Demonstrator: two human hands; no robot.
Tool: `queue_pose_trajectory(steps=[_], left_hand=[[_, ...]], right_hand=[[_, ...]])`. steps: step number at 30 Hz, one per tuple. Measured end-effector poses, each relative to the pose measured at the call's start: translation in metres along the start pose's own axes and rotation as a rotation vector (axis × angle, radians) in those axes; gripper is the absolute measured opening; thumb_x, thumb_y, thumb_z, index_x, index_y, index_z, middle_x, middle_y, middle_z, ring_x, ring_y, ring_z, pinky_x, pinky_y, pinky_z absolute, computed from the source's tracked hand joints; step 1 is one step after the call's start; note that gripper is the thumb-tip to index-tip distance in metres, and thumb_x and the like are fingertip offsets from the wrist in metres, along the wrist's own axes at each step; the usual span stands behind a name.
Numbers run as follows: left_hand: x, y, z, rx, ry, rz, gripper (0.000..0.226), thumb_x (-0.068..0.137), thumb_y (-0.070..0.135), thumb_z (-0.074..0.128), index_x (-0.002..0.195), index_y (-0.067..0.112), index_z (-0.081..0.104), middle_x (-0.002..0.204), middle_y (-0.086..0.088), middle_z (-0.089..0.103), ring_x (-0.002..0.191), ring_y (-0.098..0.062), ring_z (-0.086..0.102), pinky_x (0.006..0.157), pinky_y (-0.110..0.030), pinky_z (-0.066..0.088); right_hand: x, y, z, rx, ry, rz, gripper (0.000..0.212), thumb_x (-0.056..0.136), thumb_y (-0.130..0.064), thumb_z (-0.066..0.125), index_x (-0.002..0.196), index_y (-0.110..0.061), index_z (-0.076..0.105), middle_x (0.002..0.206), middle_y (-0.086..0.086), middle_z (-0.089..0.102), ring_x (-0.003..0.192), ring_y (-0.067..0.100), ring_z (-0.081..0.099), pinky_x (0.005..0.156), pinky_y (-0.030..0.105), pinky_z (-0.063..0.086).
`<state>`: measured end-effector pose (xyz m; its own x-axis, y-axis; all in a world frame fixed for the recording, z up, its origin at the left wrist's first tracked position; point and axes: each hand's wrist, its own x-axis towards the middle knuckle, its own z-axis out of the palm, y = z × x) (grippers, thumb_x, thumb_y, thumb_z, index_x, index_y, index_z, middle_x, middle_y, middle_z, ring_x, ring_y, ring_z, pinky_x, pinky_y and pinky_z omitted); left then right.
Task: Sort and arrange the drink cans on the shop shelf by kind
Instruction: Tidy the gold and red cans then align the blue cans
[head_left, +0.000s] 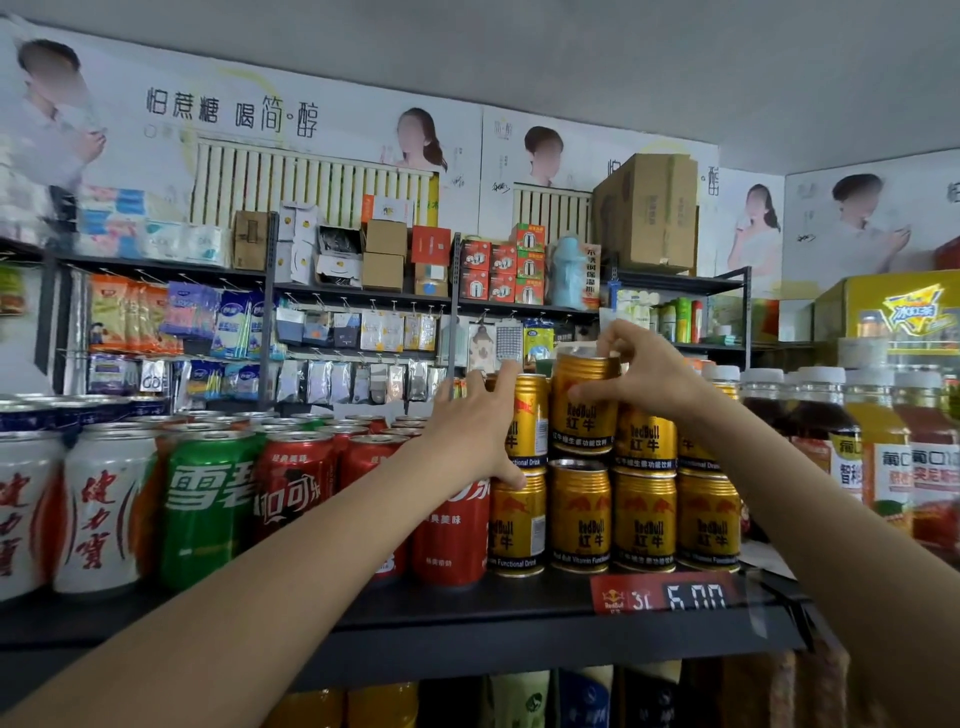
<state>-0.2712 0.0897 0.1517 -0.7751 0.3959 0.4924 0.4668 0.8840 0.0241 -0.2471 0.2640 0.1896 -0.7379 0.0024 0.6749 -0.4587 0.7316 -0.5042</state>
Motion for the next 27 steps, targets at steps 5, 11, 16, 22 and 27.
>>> queue_pose_trajectory(steps=[5,11,16,22,27], left_hand=[[-0.003,0.0,-0.001,-0.031,0.01,0.028,0.111,0.069,0.038,0.078,0.144,0.02,-0.002,0.142,-0.021,0.027,0.136,-0.035,0.022,0.113,-0.045,0.012],[0.001,-0.002,-0.003,-0.069,-0.008,0.039,0.112,0.066,0.037,0.08,0.143,0.023,0.0,0.141,-0.017,0.027,0.132,-0.035,0.029,0.105,-0.043,0.031],[0.01,-0.011,-0.001,-0.267,-0.043,0.042,0.099,0.066,0.046,0.078,0.136,0.025,0.011,0.132,-0.013,0.041,0.121,-0.031,0.042,0.103,-0.046,0.036],[0.019,-0.002,-0.001,-0.543,0.125,-0.016,0.058,0.076,0.036,0.073,0.111,0.021,0.029,0.088,0.006,0.049,0.087,-0.017,0.053,0.074,-0.03,0.044],[0.024,-0.017,-0.027,-0.941,0.296,-0.089,0.056,0.072,0.023,0.077,0.109,0.024,0.035,0.11,-0.001,0.047,0.097,-0.017,0.051,0.072,-0.027,0.042]], right_hand=[[-0.003,-0.023,-0.028,0.388,0.209,-0.078,0.036,0.072,-0.009,0.074,0.087,-0.019,0.043,0.097,-0.005,0.053,0.087,0.014,0.057,0.073,0.03,0.049],[-0.014,-0.022,-0.05,0.329,0.224,-0.069,0.045,0.07,-0.011,0.076,0.102,-0.014,0.044,0.1,0.0,0.055,0.088,0.016,0.059,0.073,0.031,0.053],[-0.013,-0.014,-0.04,0.261,0.196,-0.052,0.041,0.069,-0.015,0.077,0.094,-0.013,0.045,0.092,-0.004,0.055,0.083,0.012,0.058,0.067,0.025,0.05],[0.008,-0.018,-0.019,-0.111,0.101,-0.076,0.043,0.067,-0.032,0.08,0.084,-0.017,0.044,0.1,0.007,0.06,0.092,0.022,0.057,0.075,0.038,0.054],[0.019,-0.016,-0.014,-0.166,0.083,-0.113,0.043,0.066,-0.03,0.082,0.072,-0.015,0.042,0.097,0.013,0.063,0.092,0.027,0.059,0.076,0.043,0.054]])
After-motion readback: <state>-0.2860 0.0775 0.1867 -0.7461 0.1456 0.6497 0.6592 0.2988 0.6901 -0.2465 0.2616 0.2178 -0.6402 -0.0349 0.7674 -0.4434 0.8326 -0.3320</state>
